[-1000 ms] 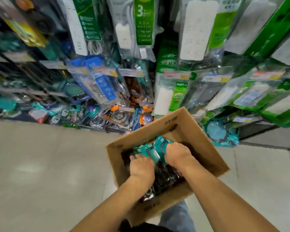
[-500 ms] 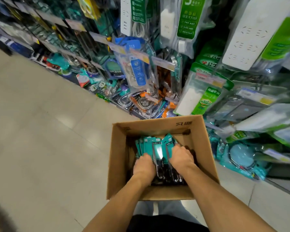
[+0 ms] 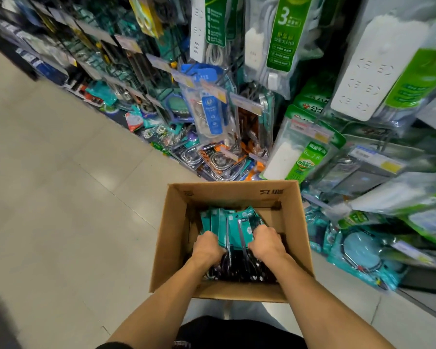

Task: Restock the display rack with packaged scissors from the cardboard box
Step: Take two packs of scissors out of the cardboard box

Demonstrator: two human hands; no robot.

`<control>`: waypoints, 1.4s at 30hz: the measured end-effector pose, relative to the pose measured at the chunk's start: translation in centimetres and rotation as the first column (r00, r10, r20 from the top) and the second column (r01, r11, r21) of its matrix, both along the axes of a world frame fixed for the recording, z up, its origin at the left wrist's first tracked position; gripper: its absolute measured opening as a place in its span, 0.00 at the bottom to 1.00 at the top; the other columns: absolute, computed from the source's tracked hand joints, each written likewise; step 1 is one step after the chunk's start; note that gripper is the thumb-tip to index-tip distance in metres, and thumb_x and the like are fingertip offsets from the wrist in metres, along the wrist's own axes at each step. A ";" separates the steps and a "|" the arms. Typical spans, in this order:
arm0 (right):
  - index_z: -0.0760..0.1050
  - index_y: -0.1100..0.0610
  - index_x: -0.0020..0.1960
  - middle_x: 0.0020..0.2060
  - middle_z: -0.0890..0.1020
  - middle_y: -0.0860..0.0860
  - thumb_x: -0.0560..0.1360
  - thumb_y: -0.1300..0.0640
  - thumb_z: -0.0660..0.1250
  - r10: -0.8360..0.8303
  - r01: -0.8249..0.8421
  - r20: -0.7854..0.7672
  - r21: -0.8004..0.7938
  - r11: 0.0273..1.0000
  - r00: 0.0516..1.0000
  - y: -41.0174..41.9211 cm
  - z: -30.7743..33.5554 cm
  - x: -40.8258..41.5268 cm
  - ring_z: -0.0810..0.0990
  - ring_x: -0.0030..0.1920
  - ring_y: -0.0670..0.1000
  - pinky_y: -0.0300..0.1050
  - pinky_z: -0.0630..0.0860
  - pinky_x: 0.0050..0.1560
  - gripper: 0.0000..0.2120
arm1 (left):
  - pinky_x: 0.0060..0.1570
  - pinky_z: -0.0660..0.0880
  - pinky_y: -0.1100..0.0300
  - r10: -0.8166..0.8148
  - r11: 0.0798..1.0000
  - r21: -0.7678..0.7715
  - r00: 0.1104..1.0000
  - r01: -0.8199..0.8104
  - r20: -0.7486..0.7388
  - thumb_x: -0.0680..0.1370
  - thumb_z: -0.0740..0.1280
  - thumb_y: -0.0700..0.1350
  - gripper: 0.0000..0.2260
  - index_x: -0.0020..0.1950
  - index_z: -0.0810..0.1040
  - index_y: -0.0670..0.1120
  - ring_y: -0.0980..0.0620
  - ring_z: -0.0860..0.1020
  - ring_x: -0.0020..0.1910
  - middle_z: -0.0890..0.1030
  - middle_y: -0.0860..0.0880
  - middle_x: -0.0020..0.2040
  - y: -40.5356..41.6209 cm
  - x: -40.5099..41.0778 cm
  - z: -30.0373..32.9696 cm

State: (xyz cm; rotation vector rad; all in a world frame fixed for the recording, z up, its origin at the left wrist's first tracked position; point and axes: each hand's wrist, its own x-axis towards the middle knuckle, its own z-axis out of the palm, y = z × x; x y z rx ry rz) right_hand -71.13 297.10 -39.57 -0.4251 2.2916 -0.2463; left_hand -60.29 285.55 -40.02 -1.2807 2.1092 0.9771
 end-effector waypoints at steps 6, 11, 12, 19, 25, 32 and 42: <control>0.78 0.56 0.56 0.57 0.81 0.55 0.75 0.55 0.70 -0.016 0.015 -0.004 -0.152 0.988 1.000 0.4 1.8 -0.2 0.81 0.56 0.53 0.50 0.80 0.55 0.11 | 0.56 0.81 0.54 -0.044 0.976 -0.216 0.997 0.028 -0.069 0.77 0.71 0.46 0.13 0.60 0.81 0.46 0.49 0.83 0.55 0.83 0.47 0.59 -1.6 2.1 4.4; 0.80 0.52 0.45 0.51 0.85 0.49 0.76 0.51 0.69 -0.079 0.060 -0.041 -0.336 0.940 0.996 1.9 3.8 0.2 0.83 0.51 0.49 0.30 0.70 0.32 0.05 | 0.47 0.80 0.59 -0.003 0.959 -0.278 0.984 -0.046 -0.176 0.76 0.72 0.49 0.06 0.51 0.83 0.49 0.54 0.83 0.46 0.86 0.51 0.51 -1.9 3.3 7.9; 0.77 0.51 0.40 0.48 0.85 0.48 0.76 0.50 0.69 -0.096 0.070 -0.051 -0.371 0.926 0.994 2.3 4.2 0.3 0.83 0.49 0.48 0.29 0.66 0.29 0.08 | 0.47 0.80 0.59 0.008 0.962 -0.265 0.978 -0.065 -0.209 0.76 0.72 0.49 0.06 0.50 0.84 0.49 0.55 0.83 0.45 0.86 0.51 0.49 -2.1 3.5 8.5; 0.82 0.47 0.47 0.47 0.85 0.42 0.76 0.50 0.70 -0.203 0.164 0.023 -0.677 0.717 0.979 1.8 7.0 0.7 0.82 0.46 0.36 0.34 0.78 0.43 0.03 | 0.32 0.76 0.68 0.085 0.980 -0.124 0.890 -0.155 -0.448 0.77 0.72 0.50 0.03 0.47 0.83 0.51 0.59 0.83 0.39 0.85 0.54 0.44 -5.1 5.4 11.8; 0.82 0.47 0.46 0.42 0.85 0.41 0.74 0.55 0.73 -0.215 0.154 0.033 -0.804 0.575 0.976 -3.9 9.5 3.1 0.82 0.41 0.36 0.32 0.77 0.44 0.03 | 0.38 0.80 0.65 0.217 0.974 0.104 0.704 -0.201 -0.676 0.77 0.71 0.41 0.05 0.50 0.86 0.49 0.57 0.85 0.40 0.87 0.54 0.41 -10.7 9.3 13.4; 0.85 0.58 0.47 0.41 0.86 0.51 0.73 0.57 0.73 -0.205 0.057 -0.060 -0.853 0.519 0.977 -13.8 11.9 9.3 0.81 0.40 0.47 0.45 0.77 0.44 0.05 | 0.35 0.77 0.68 0.274 0.949 0.130 0.552 -0.286 -0.788 0.77 0.71 0.41 0.04 0.49 0.86 0.45 0.61 0.83 0.37 0.87 0.51 0.40 -20.0 17.5 14.1; 0.83 0.54 0.42 0.39 0.85 0.49 0.74 0.58 0.73 -0.205 0.005 -0.093 -0.901 0.434 0.974 -26.5 15.5 15.9 0.79 0.35 0.35 0.43 0.76 0.35 0.03 | 0.42 0.82 0.57 0.316 0.931 0.190 0.423 -0.313 -0.849 0.78 0.70 0.40 0.04 0.49 0.85 0.43 0.53 0.84 0.41 0.87 0.47 0.43 -31.4 23.4 15.7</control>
